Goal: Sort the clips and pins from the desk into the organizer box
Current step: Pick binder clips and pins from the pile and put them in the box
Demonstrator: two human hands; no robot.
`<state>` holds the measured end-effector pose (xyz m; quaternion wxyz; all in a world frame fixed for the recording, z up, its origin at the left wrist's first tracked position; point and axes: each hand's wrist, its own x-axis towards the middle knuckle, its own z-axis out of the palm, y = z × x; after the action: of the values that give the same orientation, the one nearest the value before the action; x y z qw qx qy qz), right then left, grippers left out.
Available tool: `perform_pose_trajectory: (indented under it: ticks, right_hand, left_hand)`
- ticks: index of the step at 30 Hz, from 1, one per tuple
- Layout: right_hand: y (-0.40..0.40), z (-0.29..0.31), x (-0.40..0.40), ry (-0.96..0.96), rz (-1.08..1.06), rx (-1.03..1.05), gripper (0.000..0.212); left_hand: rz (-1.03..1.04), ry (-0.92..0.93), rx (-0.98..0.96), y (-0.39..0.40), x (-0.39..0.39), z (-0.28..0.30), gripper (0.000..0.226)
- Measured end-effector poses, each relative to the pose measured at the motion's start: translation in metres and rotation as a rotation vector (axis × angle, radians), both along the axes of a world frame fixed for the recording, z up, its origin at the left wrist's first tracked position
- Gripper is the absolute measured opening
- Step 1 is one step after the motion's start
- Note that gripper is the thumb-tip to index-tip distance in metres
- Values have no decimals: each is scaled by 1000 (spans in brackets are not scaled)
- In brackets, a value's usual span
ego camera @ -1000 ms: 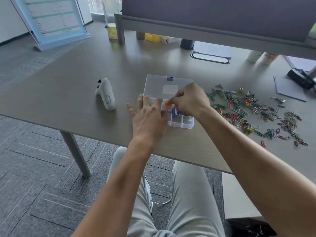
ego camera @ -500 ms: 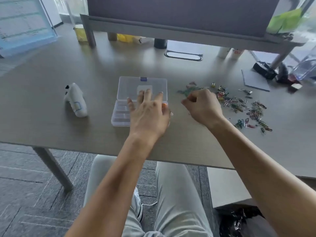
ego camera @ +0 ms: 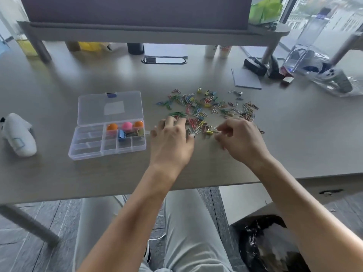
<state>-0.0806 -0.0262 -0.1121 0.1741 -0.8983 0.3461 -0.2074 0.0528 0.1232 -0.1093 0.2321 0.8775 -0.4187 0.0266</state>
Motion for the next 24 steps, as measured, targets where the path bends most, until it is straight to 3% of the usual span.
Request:
perform_pose_trajectory:
  ticks: [7, 24]
  right_hand:
    - [-4, -3, 9, -3, 49, -33, 27]
    - [-16, -4, 21, 74, 293, -135, 11]
  left_hand:
    - [31, -29, -37, -1, -5, -4, 31]
    - [58, 25, -113, -15, -4, -6, 27]
